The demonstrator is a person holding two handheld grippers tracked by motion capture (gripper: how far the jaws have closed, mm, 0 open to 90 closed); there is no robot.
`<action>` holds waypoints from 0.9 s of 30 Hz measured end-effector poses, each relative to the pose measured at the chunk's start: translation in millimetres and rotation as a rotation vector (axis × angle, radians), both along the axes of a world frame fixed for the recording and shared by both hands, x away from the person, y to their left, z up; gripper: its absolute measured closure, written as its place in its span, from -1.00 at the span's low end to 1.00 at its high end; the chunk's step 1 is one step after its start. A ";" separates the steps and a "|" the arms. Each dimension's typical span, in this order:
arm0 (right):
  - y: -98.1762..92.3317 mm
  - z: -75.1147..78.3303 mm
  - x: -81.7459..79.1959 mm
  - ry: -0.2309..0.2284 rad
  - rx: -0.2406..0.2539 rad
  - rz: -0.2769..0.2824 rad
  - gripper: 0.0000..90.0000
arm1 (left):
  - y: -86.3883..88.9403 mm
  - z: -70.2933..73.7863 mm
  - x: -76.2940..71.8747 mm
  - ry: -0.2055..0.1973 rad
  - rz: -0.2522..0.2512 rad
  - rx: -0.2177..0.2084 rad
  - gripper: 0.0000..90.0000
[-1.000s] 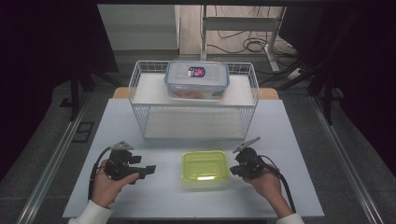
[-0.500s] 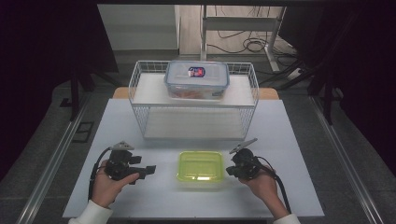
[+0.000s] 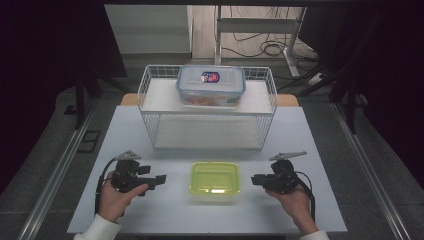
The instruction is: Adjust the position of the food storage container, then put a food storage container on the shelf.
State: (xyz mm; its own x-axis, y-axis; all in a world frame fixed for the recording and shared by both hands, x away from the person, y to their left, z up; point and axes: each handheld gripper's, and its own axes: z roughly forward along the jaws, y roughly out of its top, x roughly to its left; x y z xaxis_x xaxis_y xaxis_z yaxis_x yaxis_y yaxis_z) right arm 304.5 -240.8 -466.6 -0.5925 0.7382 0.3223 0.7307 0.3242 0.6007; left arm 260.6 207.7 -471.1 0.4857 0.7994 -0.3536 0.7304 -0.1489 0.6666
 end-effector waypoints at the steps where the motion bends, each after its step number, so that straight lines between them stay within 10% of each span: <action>1: -3.7 -0.5 0.0 0.007 0.031 -0.013 0.37 | 0.5 -0.2 0.3 0.003 0.000 -0.007 -0.50; 8: -16.0 -7.5 2.7 0.093 0.212 -0.074 -0.17 | -1.7 -2.4 1.9 0.019 -0.010 -0.043 -0.51; 27: -9.6 -12.4 5.6 0.107 0.253 -0.060 -0.26 | -20.5 -12.3 21.5 0.107 -0.031 -0.186 -0.49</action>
State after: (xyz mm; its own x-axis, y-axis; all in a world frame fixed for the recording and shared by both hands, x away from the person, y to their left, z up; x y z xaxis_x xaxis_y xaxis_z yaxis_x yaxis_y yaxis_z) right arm 310.1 -250.4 -479.0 -0.5026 0.6593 0.5592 0.8078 0.1278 0.5754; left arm 282.1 187.2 -483.5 0.4612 0.7007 -0.5443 0.7953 -0.0544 0.6038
